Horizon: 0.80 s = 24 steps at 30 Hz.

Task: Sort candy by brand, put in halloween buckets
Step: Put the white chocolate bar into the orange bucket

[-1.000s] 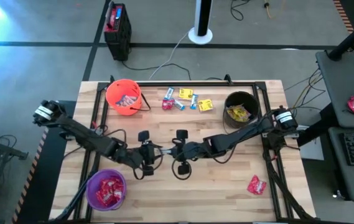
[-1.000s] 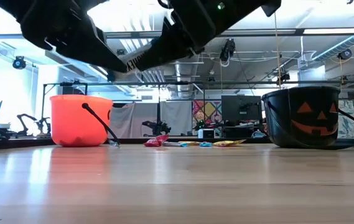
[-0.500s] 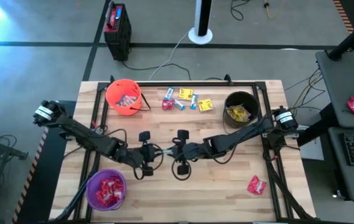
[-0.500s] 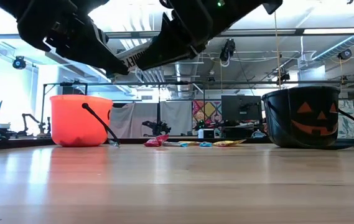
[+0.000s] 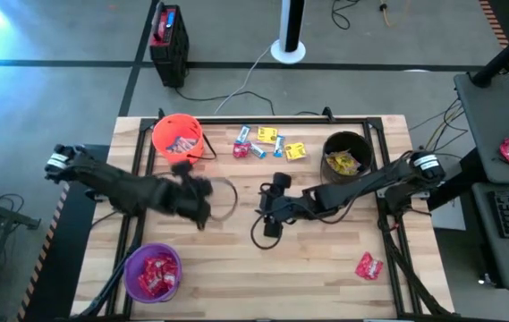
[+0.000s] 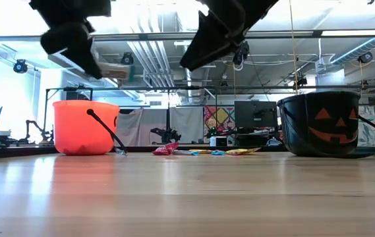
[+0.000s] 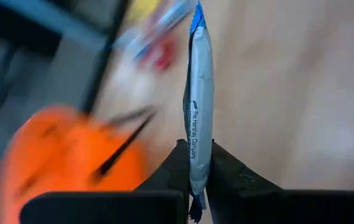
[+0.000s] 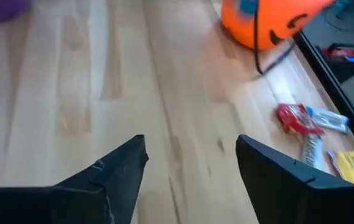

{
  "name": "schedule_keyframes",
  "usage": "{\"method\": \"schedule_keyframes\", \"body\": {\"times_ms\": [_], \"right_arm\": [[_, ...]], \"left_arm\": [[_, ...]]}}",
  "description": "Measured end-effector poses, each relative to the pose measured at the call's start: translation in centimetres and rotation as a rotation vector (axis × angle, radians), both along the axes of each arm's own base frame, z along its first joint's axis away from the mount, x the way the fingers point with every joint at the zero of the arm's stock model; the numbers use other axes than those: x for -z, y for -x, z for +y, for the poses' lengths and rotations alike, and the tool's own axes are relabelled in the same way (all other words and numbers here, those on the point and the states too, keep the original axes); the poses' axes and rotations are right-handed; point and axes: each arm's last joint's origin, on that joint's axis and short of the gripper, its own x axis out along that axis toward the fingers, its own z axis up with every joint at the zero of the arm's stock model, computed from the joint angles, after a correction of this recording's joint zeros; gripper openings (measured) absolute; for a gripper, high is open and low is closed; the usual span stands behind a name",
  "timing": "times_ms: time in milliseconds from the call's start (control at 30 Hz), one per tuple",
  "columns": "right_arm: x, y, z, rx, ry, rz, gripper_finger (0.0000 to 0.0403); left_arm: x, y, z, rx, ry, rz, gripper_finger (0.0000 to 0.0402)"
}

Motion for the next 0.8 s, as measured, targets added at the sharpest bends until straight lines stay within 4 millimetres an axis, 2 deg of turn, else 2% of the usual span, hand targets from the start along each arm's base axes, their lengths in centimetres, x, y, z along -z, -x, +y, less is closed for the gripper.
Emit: {"method": "schedule_keyframes", "body": {"times_ms": [200, 367, 467, 567, 800], "right_arm": [[0.0, 0.1, -1.0, 0.013, 0.019, 0.01, 0.0244], [0.9, -0.2, -2.3, 0.024, 0.055, 0.048, 0.0242], [1.3, -0.3, -3.6, 0.04, 0.076, 0.067, 0.0245], [1.5, -0.4, -5.5, 0.061, 0.105, 0.091, 0.0246], [1.7, -0.3, -10.6, 0.111, 0.084, 0.116, 0.0246]], "left_arm": [[-3.1, 2.3, 5.8, -0.261, 0.002, 0.015, 0.001], [-4.4, 4.4, 10.9, -0.426, 0.08, -0.016, 0.001], [-4.5, 5.5, 13.4, -0.527, 0.105, -0.006, 0.001], [-4.3, 6.2, 15.1, -0.553, 0.129, 0.028, 0.001], [-2.3, 5.6, 19.0, -0.498, 0.238, 0.132, 0.0009]]}}
